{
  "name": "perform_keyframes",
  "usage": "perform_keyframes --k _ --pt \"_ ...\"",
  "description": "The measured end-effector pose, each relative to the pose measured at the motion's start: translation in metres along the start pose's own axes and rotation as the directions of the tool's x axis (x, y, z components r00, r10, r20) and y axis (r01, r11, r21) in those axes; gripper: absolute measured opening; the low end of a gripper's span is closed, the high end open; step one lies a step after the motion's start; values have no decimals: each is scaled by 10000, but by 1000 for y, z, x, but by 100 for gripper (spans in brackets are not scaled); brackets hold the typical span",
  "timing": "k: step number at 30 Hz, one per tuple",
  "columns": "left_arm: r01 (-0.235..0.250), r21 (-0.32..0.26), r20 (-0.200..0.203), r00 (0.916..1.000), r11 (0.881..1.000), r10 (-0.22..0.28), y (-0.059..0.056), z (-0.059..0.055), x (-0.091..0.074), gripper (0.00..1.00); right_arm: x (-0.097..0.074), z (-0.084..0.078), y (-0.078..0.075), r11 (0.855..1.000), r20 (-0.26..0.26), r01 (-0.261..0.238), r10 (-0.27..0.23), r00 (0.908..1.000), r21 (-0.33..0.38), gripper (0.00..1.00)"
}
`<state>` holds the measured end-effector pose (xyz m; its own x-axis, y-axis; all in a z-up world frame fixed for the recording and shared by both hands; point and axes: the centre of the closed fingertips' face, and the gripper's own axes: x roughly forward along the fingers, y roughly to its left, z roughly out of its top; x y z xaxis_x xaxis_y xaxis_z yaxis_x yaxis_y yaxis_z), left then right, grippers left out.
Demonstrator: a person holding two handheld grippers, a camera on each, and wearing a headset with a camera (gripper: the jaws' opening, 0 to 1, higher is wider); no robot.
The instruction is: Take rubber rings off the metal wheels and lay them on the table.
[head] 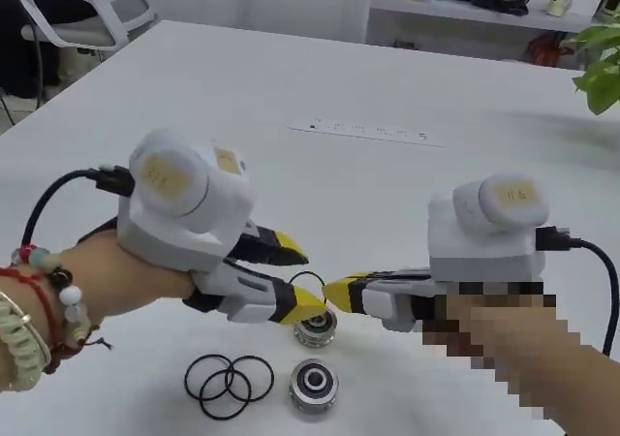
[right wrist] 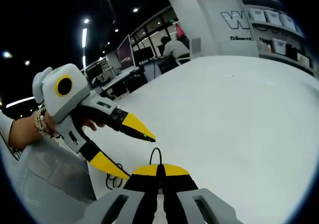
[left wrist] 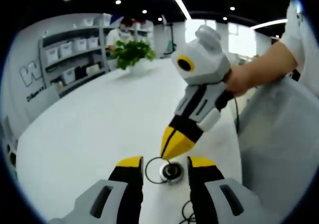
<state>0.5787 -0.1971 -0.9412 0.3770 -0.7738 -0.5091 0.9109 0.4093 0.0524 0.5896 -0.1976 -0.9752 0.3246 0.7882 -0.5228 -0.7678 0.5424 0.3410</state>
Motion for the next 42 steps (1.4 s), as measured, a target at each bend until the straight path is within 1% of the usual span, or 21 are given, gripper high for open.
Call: perform_keyframes --k 2,4,7,9,12,14,17,20,22,23,25,26,27,28,29,30,31,34,36,38,42 --pt "45 72 164 9999 10000 -46 -1 10 -8 39 0 2 3 10000 58 -81 82 9999 -54 0" --pt "-78 243 262 9996 9997 71 1 20 -17 42 0 3 7 9999 91 -145 146 9999 -78 0" --pt "-166 553 228 9996 9983 154 0 27 -30 47 0 7 12 9994 162 -299 301 9994 -161 0" --pt "-252 1023 73 9997 9944 245 -1 27 -41 50 0 9 16 9990 241 -426 430 9988 -162 0" --pt "-311 1261 -40 9995 9915 319 -4 26 -57 54 0 11 21 9982 312 -582 587 9978 -152 0" --pt "-394 1316 -38 9992 9905 402 -5 26 -66 56 1 12 25 9975 323 -688 692 9971 -142 0" --pt "-627 1317 13 9980 9893 631 -7 25 -86 58 2 11 31 9962 299 -854 858 9959 -148 0" --pt "-1023 1255 42 9947 9868 1026 -5 22 -102 59 4 11 39 9940 288 -1090 1094 9936 -129 0" --pt "-1297 1052 130 9915 9860 1291 -6 17 -110 59 6 10 45 9913 251 -1314 1315 9910 -56 0" --pt "-1410 836 174 9900 9865 1400 -8 12 -115 59 7 9 47 9905 214 -1375 1376 9903 -60 0" --pt "-1514 432 102 9885 9875 1511 -14 -3 -124 60 9 6 51 9889 60 -1471 1472 9891 -185 0" --pt "-1544 360 66 9880 9874 1543 -15 -6 -125 60 10 4 54 9879 6 -1530 1531 9882 -235 0" --pt "-1633 180 -44 9866 9864 1634 -18 -14 -128 61 10 3 55 9871 -37 -1586 1585 9873 -240 0" --pt "-1690 55 -87 9856 9856 1690 -19 -19 -131 62 11 3 56 9864 -64 -1625 1624 9867 -234 0" --pt "-1750 -245 -203 9844 9843 1746 -23 -28 -134 63 12 2 58 9855 -94 -1680 1679 9858 -228 0" --pt "-1733 -417 -317 9846 9840 1721 -25 -34 -135 64 13 1 60 9847 -119 -1729 1727 9849 -227 0" --pt "-1715 -504 -472 9844 9839 1692 -29 -41 -136 65 14 0 61 9837 -165 -1787 1784 9838 -212 0" --pt "-1748 -534 -921 9812 9832 1695 -37 -57 -139 68 16 -3 64 9820 -258 -1879 1874 9819 -207 0" --pt "-1837 -695 -1019 9791 9805 1762 -39 -62 -142 69 17 -5 66 9808 -322 -1943 1936 9805 -186 0" --pt "-1960 -1056 -915 9781 9749 1868 -39 -65 -143 70 18 -6 69 9788 -330 -2047 2044 9783 -75 0" --pt "-2063 -1235 -885 9765 9707 1963 -41 -68 -143 70 22 -12 74 9739 -397 -2254 2264 9732 284 0"
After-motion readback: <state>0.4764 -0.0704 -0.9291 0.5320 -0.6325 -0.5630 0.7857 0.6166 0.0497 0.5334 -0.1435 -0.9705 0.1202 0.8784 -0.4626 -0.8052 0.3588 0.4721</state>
